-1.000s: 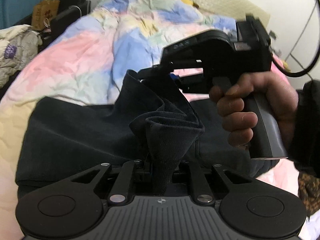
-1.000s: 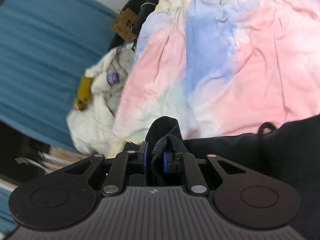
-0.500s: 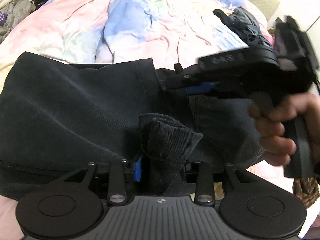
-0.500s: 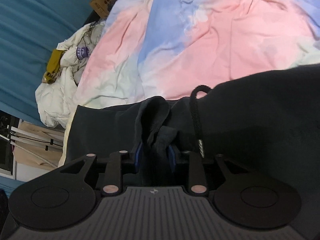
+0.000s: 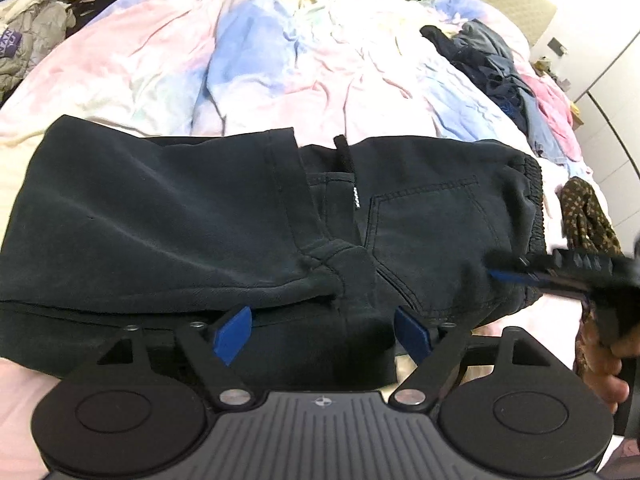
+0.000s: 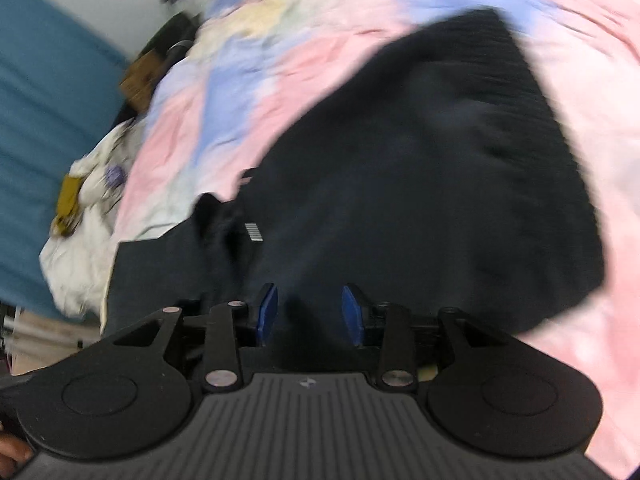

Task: Fold clothes
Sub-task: 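Open the left gripper and release the folded leg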

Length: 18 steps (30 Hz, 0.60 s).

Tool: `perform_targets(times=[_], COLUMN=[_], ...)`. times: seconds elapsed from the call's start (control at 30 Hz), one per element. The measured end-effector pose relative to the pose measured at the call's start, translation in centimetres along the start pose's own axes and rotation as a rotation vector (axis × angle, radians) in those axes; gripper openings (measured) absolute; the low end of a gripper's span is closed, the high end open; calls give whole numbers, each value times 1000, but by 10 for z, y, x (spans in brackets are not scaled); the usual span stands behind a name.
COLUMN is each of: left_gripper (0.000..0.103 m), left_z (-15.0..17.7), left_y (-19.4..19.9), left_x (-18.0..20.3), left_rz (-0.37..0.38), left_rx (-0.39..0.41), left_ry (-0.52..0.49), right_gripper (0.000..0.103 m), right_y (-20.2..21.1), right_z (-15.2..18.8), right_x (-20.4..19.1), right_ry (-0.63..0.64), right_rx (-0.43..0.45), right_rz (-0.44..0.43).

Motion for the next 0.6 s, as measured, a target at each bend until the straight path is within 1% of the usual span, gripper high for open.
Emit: perform_targets(times=[0.13, 0.27, 0.3, 0.37, 0.43, 0.47, 0.6], left_gripper=[80, 80, 80, 80, 80, 80, 80], left_z=[-1, -1, -1, -2, -1, -1, 1], left_y=[6, 15, 16, 19, 20, 21, 24], left_x=[-4, -6, -6, -7, -7, -6, -2], left_rz=[-25, -54, -61, -73, -81, -83, -90], left_rx=[-5, 1, 1, 0, -3, -6, -14], left_ry=[13, 6, 7, 8, 4, -1, -22], right_gripper=[40, 52, 58, 67, 70, 73, 74], right_y=[20, 29, 30, 31, 29, 27, 17], right_z=[11, 18, 19, 22, 24, 25, 23], right_x=[38, 77, 86, 105, 119, 125, 142], right_ry=[-83, -204, -243, -330, -394, -422, -512], right_rx=[52, 124, 145, 187, 223, 241, 319], right_rz=[63, 124, 134, 129, 107, 96, 62])
Point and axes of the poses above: each gripper's, at about its wrist camera, not at the fingertips, and y roughly against the way its jaws point, x to its right, z to its underside, the point moved 6 cm from there along -y, roughly the way its jaws point, and after that the axes turned 8 degrees about -z, right-handed, at the moved point
